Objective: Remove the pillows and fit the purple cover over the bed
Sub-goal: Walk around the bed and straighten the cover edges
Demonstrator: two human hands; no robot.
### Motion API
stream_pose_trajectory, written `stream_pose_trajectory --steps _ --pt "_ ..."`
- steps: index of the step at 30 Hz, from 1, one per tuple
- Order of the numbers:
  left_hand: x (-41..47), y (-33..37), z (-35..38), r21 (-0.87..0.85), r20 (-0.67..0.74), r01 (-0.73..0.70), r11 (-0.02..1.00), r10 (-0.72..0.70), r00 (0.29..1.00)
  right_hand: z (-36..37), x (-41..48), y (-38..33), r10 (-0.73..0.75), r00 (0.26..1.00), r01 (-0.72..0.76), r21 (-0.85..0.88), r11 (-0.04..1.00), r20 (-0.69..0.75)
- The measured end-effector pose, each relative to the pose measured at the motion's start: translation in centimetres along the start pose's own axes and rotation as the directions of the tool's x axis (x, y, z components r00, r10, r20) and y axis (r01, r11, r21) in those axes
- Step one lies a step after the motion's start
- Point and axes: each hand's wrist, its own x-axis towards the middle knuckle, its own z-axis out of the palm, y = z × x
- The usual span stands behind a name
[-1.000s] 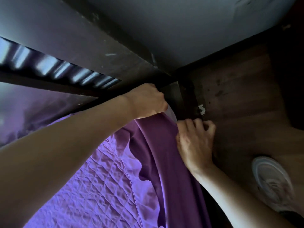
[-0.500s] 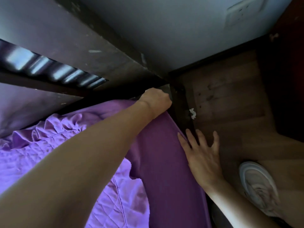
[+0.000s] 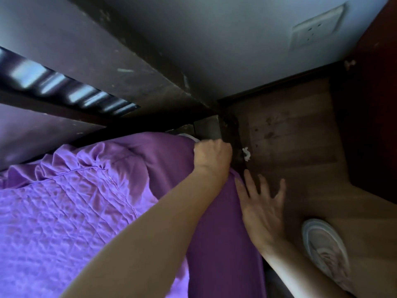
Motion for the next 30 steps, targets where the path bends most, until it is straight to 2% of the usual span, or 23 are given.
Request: stream_pose_trajectory --steps 3,6,8,10,13,16,20,23,25,27,29,30 --pt "-1.0 2.0 0.9 -0.309 0.136 0.228 0.923 -0.194 0.971 -0.1 0.1 0.2 0.002 1.000 -0.002 -0.003 1.000 0.008" --pt "-1.8 3.5 1.7 -0.527 0.178 0.331 0.783 -0.280 0.944 0.0 0.1 0.3 0.009 1.000 -0.009 0.011 1.000 0.003" --pt "-2.2 4.3 1.7 -0.756 0.201 0.372 0.539 -0.350 0.915 0.3 0.0 0.3 0.002 1.000 -0.002 0.006 1.000 -0.011" --pt "-2.0 5.0 1.7 -0.884 0.189 0.339 0.322 -0.418 0.888 0.5 -0.1 0.3 -0.013 1.000 0.013 -0.001 1.000 -0.003" --pt "-0.8 5.6 1.7 -0.957 0.183 0.272 0.099 -0.522 0.833 0.8 -0.1 0.3 -0.013 0.998 0.014 -0.011 1.000 0.059" --pt "0.0 5.6 1.2 -0.972 0.236 0.215 -0.098 -0.467 0.852 1.0 0.0 0.2 -0.011 0.996 0.014 -0.036 0.999 0.084" --pt "1.2 5.4 1.3 -0.962 0.232 0.146 -0.231 -0.410 0.882 1.4 1.2 0.1 -0.011 0.995 0.015 -0.038 0.999 0.096" --pt "2.1 4.4 2.2 -0.953 0.227 0.132 -0.272 -0.355 0.907 1.6 2.2 0.0 -0.004 0.989 0.004 -0.005 1.000 0.145" --pt "2.7 3.6 3.3 -0.963 0.218 0.144 -0.228 -0.349 0.911 1.6 2.8 0.9 0.033 0.978 -0.051 0.082 0.995 0.204" --pt "3.2 3.1 3.1 -0.970 0.207 0.150 -0.189 -0.334 0.919 1.3 3.5 3.5 0.185 0.949 -0.235 0.185 0.954 0.255" --pt "3.5 2.7 1.8 -0.968 0.216 0.166 -0.187 -0.291 0.932 0.8 3.4 6.9 0.241 0.938 -0.283 0.150 0.947 0.249" --pt "3.6 2.8 1.3 -0.981 0.179 0.147 -0.128 -0.297 0.938 0.5 3.2 8.1 0.231 0.948 -0.261 0.121 0.958 0.220"
